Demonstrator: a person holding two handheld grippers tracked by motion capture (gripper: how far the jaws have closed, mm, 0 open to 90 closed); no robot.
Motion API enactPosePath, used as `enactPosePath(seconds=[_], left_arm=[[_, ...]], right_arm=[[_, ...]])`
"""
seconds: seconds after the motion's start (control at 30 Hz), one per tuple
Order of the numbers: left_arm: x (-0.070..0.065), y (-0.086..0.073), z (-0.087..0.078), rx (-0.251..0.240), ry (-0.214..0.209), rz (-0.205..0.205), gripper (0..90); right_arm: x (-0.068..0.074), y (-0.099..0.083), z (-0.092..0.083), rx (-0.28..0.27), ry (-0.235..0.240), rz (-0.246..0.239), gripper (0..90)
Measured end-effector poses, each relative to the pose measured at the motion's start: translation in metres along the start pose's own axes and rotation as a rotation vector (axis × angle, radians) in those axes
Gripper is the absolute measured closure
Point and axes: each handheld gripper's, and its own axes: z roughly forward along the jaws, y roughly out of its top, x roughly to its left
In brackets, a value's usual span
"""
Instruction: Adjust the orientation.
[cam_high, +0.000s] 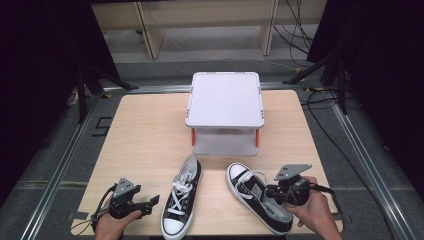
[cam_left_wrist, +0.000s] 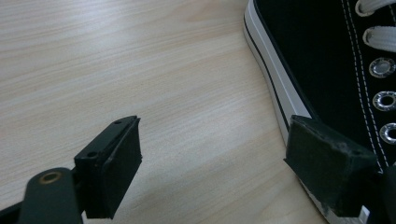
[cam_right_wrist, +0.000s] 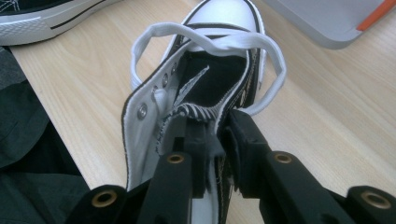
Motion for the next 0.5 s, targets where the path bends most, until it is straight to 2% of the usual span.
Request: enactPosePath(seconds=[0.13,0.17,0.2,0.3,0.4,0.43,0.47,0.5], left_arm=[[0.0000,-0.0002,-0.0002,0.002,-0.002,0.003,17.5],[0.0000,0.0000,-0.0002,-0.001,0.000,0.001,17.5],[0.0000,0.0001,-0.0002,-0.001,0.001,0.000,17.5],[0.0000,-0.0003,-0.0002,0.000,-0.003,0.002,17.5],[-0.0001,0.0002,-0.0001,0.001,0.000,0.002,17.5],[-0.0001,0.0002,-0.0001,0.001,0.000,0.002,17.5],[-0.0005,-0.0001,-0.0002,0.005,0.001,0.005,17.5],[-0.0005,-0.0001,-0.0002,0.005,0.001,0.005,17.5]], right_arm=[[0.0003,-0.0035,0.0015,0.008,-0.007,0.019,72.1],[-0.0004,-0.0036,0.0011,0.024,-0.013,0.004,71.2],[0.0008,-0.0044,0.0023,0.020,-0.029,0.011,71.2],[0.0006,-0.0052,0.0042,0.032,-0.031,-0.003,71.2],[-0.0001,-0.0045,0.0064,0.059,-0.048,-0.013,71.2],[0.0000,-0.0051,0.0081,0.046,-0.058,-0.018,71.3],[0.0004,-0.0049,0.0092,0.047,-0.039,0.004,71.7],[0.0004,-0.0049,0.0092,0.047,-0.039,0.004,71.7]])
